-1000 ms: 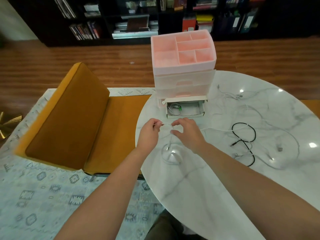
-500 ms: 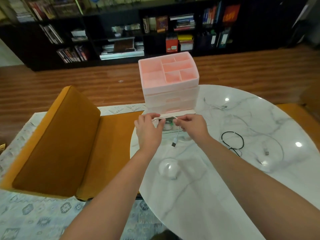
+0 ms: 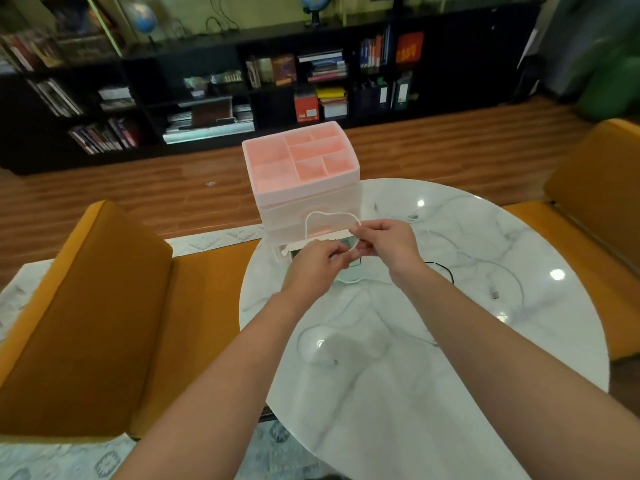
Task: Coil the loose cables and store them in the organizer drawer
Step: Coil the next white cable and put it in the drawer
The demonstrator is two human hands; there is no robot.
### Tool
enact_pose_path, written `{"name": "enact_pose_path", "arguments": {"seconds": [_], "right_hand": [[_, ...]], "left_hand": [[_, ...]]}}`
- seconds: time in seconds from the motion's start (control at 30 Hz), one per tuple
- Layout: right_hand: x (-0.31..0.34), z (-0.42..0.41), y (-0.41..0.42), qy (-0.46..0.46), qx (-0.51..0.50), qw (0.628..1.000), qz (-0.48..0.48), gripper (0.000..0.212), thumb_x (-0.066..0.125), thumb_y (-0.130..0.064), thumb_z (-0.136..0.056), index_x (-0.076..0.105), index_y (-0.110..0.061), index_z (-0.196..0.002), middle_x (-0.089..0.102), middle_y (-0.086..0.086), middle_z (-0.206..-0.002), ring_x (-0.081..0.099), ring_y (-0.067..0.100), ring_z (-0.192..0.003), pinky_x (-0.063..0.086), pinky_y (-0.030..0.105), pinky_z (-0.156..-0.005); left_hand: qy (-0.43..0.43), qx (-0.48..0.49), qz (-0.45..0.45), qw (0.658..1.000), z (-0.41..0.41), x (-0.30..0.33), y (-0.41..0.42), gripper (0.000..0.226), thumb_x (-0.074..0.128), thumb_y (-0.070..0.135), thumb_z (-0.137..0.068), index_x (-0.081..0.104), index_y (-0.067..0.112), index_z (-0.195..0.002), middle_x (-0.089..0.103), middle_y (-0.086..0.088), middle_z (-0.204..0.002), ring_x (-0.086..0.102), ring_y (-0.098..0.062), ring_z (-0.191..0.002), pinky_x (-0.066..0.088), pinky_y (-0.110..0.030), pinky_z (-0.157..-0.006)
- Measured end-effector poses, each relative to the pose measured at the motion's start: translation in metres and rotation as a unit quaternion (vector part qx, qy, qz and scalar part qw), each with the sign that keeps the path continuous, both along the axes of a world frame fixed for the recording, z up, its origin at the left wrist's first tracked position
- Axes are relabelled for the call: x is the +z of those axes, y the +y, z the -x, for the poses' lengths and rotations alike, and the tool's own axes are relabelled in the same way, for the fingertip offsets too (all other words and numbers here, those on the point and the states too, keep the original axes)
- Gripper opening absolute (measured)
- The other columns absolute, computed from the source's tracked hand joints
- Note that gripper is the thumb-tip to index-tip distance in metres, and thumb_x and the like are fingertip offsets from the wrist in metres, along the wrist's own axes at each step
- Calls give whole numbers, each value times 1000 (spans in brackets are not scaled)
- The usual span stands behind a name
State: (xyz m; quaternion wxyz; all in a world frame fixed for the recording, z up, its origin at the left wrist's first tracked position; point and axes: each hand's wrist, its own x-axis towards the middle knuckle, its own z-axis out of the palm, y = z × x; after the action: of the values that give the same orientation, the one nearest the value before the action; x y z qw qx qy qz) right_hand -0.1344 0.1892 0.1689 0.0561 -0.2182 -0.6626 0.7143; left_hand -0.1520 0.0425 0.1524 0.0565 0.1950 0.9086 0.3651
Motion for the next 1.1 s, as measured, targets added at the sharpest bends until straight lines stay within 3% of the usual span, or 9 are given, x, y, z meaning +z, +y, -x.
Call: {"name": "enact_pose_path", "arguments": {"seconds": [0.1, 0.17, 0.27, 0.4, 0.53, 0.67, 0.87, 1.0, 1.1], "right_hand": [[6, 2, 3, 32, 17, 995, -96, 32, 72, -15, -84, 63, -27, -112, 61, 5, -78, 58, 11, -67, 51, 25, -67], [14, 3, 4, 54, 62, 989, -126, 23, 58, -19, -94, 68, -25, -113, 62, 2, -85, 56, 7, -72, 43, 16, -64], [24, 8, 3, 50, 103, 989, -96, 35, 39, -14, -97, 71, -17, -112, 63, -1, -91, 52, 13, -80, 43, 22, -69], [26, 21, -6, 57, 129, 973, -184, 31, 50, 0, -90, 69, -19, -104, 52, -3, -86, 49, 10, -78, 42, 21, -72], [17, 30, -22, 31, 129, 973, -190, 19, 65, -22, -91, 65, -14, -109, 53, 4, -113, 55, 18, -99, 45, 25, -82], [12, 31, -35, 29, 136, 982, -127, 13, 52, -20, -99, 56, -10, -107, 61, 6, -101, 61, 21, -86, 45, 22, -72], [19, 33, -40, 8, 159, 983, -94, 17, 52, -21, -99, 60, -8, -106, 62, 2, -89, 62, 18, -80, 47, 30, -83], [22, 31, -37, 2, 171, 983, -59, 34, 57, 4, -91, 52, -7, -123, 49, 1, -92, 57, 20, -62, 51, 30, -69], [20, 28, -33, -22, 178, 981, -79, 46, 57, 4, -92, 49, -8, -135, 49, 0, -98, 49, 15, -56, 45, 16, -51]], "left_hand": [[8, -14, 17, 1000, 5, 11, 3, 19, 56, 35, -96, 73, 27, -91, 72, 12, -83, 65, -9, -85, 52, -33, -78], [-16, -21, -32, 999, 6, 19, 4, 20, 49, 29, -100, 68, 28, -95, 71, 15, -78, 63, 0, -85, 48, -25, -76], [-55, -1, -154, 986, 6, 31, 5, 25, 41, 22, -104, 66, 22, -100, 65, 10, -67, 56, 7, -68, 39, -14, -64], [-130, 34, -309, 942, 11, 50, 0, 33, 34, 17, -106, 63, 17, -90, 50, 1, -59, 47, -9, -59, 44, -22, -72], [-178, 28, -418, 891, 24, 66, -9, 38, 32, 34, -106, 60, 8, -103, 55, -21, -78, 32, -10, -56, 42, -25, -71], [-176, 46, -426, 886, 40, 72, -12, 38, 33, 23, -107, 51, 20, -140, 34, 1, -62, 38, -10, -58, 49, -23, -74], [-137, 80, -417, 895, 52, 70, -6, 39, 34, 22, -107, 42, 18, -144, 69, -1, -90, 69, -13, -87, 57, -24, -83], [-110, 88, -398, 907, 57, 74, 2, 42, 32, 20, -107, 35, 18, -149, 72, 0, -97, 71, -5, -84, 56, -17, -76], [-69, 82, -353, 929, 66, 78, 6, 47, 27, 19, -108, 22, 15, -154, 72, -1, -98, 67, 7, -84, 48, -10, -79]]}}
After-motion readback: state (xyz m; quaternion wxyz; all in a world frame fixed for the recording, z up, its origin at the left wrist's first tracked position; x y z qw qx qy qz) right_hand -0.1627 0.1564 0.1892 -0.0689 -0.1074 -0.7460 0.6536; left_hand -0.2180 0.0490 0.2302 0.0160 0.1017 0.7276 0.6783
